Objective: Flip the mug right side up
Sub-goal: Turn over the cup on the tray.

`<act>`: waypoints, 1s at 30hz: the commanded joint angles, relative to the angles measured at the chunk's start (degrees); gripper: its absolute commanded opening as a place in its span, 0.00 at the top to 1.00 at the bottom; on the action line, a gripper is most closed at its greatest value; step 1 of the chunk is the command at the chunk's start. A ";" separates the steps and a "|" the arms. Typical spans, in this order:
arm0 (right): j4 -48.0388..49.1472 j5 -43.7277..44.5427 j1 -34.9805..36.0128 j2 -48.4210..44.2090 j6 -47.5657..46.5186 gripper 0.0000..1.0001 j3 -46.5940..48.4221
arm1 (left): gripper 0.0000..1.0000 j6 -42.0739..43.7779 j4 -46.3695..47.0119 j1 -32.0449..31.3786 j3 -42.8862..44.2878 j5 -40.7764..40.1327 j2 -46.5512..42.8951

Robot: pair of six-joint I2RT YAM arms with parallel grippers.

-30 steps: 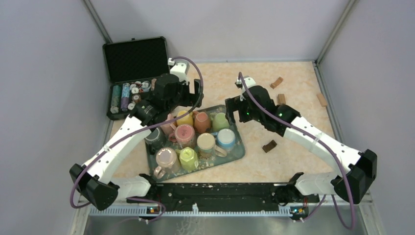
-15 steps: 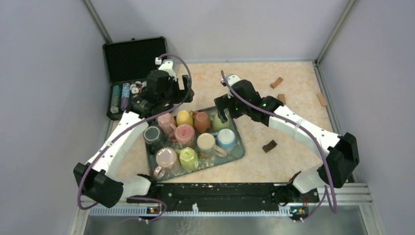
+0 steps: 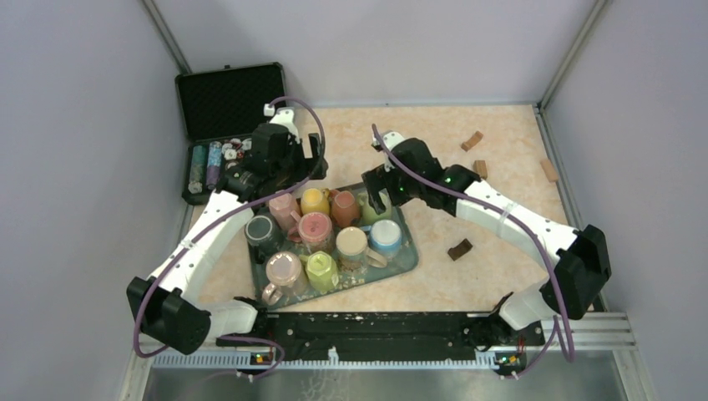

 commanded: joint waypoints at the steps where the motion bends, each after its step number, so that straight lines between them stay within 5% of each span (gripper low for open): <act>1: -1.53 0.46 2.39 -1.55 -0.32 0.01 2.04 | 0.02 -0.02 0.69 0.60 -0.54 -0.60 -0.54; 15: -4.69 -0.31 9.32 -16.72 1.49 0.04 -11.41 | 0.01 0.60 1.93 1.22 -0.78 0.98 0.61; 30: 6.33 -2.09 18.04 -16.93 1.43 0.39 -20.50 | 0.02 0.52 1.34 1.30 -0.28 1.20 -1.01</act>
